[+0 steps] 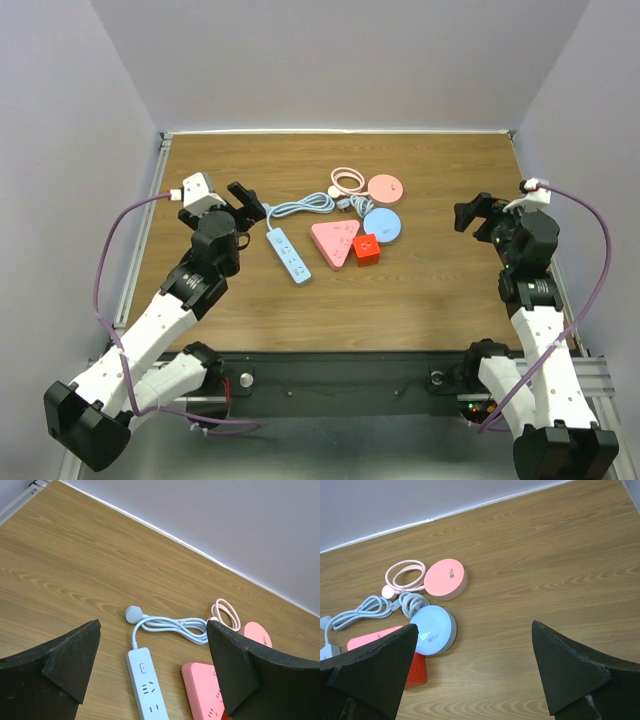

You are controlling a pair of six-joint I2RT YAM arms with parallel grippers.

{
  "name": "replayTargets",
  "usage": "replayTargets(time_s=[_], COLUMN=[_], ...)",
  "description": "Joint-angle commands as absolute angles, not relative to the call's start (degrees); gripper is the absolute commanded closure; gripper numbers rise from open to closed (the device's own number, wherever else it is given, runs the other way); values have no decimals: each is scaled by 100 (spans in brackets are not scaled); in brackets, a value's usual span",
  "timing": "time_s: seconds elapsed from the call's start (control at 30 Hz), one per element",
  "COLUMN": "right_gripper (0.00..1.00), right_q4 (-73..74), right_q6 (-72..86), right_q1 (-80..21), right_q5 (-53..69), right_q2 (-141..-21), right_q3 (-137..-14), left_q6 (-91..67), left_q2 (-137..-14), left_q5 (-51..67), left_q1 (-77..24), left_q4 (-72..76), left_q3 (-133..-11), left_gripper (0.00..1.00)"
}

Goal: Insert the plug

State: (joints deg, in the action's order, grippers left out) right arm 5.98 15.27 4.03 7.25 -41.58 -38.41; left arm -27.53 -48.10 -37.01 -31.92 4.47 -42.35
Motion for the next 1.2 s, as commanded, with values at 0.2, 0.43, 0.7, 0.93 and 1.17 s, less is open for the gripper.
replayTargets(time_s=[0.2, 0.43, 0.7, 0.93, 1.17], right_gripper=[0, 0, 0, 0, 0], right_q4=[404, 413, 413, 413, 404], right_q6=[1591, 1582, 1582, 1626, 1652], right_q1=[369, 369, 369, 369, 369], right_q5=[782, 975, 1494, 1652, 1740], right_q2=[-4219, -4350, -4579, -4509, -4395], right_q3=[-3885, -3823, -3867, -3806, -3762], left_q6=[-2322, -582, 869, 1423, 1661], left_q2=[-5370, -5756, -6861, -8093, -8841], left_q5=[-3631, -2762, -63, 53, 272], left_q1=[-3505, -4534, -5036, -5212, -5238], left_q4=[781, 2030, 2331, 2109, 2101], left_q3=[-4430, -3920, -4314, -5027, -5598], left_gripper=[3, 4, 3, 3, 3])
